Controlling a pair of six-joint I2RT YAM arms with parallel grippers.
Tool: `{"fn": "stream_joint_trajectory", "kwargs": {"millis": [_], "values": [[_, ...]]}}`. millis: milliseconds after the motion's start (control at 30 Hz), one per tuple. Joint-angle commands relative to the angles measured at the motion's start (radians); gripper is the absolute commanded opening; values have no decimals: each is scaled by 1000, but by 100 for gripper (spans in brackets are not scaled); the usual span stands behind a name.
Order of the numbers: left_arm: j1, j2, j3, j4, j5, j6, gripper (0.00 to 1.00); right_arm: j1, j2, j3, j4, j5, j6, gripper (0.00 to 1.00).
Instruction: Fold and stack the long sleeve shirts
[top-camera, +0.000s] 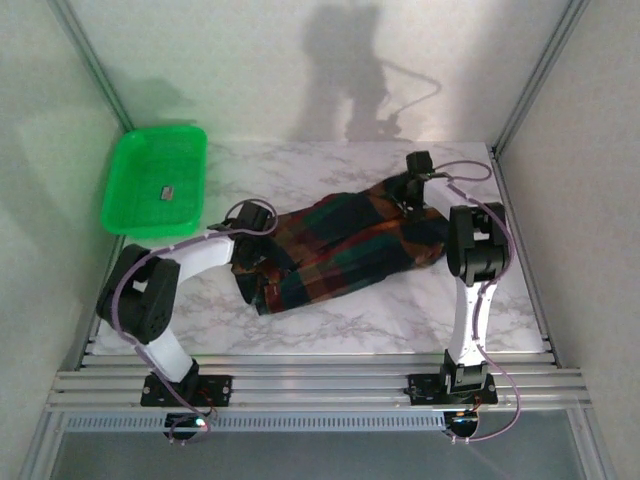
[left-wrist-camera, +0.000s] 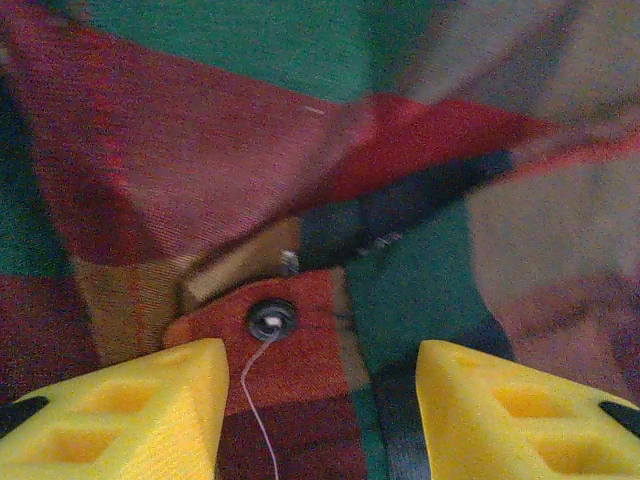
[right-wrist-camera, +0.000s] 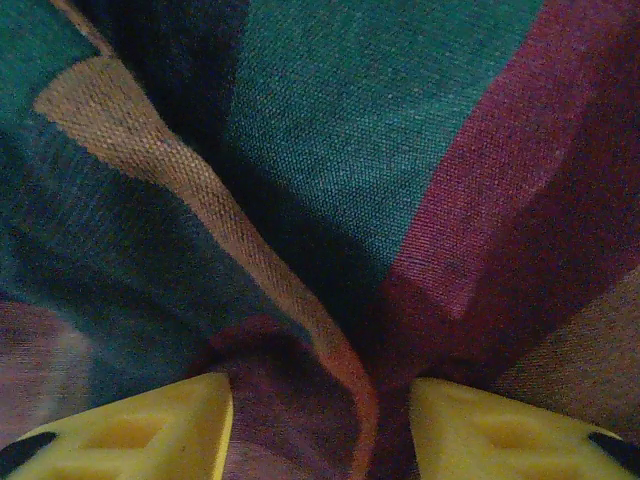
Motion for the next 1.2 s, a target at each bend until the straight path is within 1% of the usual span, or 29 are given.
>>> {"fn": "stream_joint_trajectory", "kwargs": {"millis": [0,67,133,200,267,300,367,400,467,533,633,700,767,867,933,967,1100,1167], "values": [[-18,-99,107,-108,27,-36,61,40,112,202,37,-195,-57,54],[-5,-113,212,-138,-20,10,69,68,100,284,-36,-236,-132,56],[8,-87,333,-124,-31,82,75,90,41,303,-101,-250,-189,58],[13,-13,443,-83,13,199,78,108,-46,289,-182,-251,-238,60],[17,81,527,-55,64,304,78,128,-132,250,-278,-207,-277,62],[20,127,564,-47,70,346,77,137,-180,210,-323,-176,-280,63],[33,209,605,-15,95,419,76,154,-273,91,-351,-143,-265,63],[41,249,618,-3,91,447,76,166,-323,12,-345,-124,-243,63],[61,335,666,-37,59,482,74,192,-400,-142,-301,-114,-183,62],[89,406,699,-58,62,509,72,223,-450,-265,-253,-96,-125,61],[104,456,685,-46,41,583,71,273,-469,-400,-156,-86,-44,59],[109,464,664,-56,48,613,71,294,-444,-439,-124,-72,3,58],[113,436,594,-42,50,620,71,301,-409,-446,-114,-56,23,56],[117,381,471,-12,61,616,71,297,-350,-410,-178,26,12,56],[115,355,394,7,106,596,70,292,-315,-373,-220,67,-4,55],[108,337,354,18,133,584,70,291,-293,-342,-256,102,-16,55],[66,268,225,32,155,536,69,266,-255,-266,-355,216,-52,55],[54,222,158,64,223,475,68,238,-242,-248,-350,235,-84,55]]}}
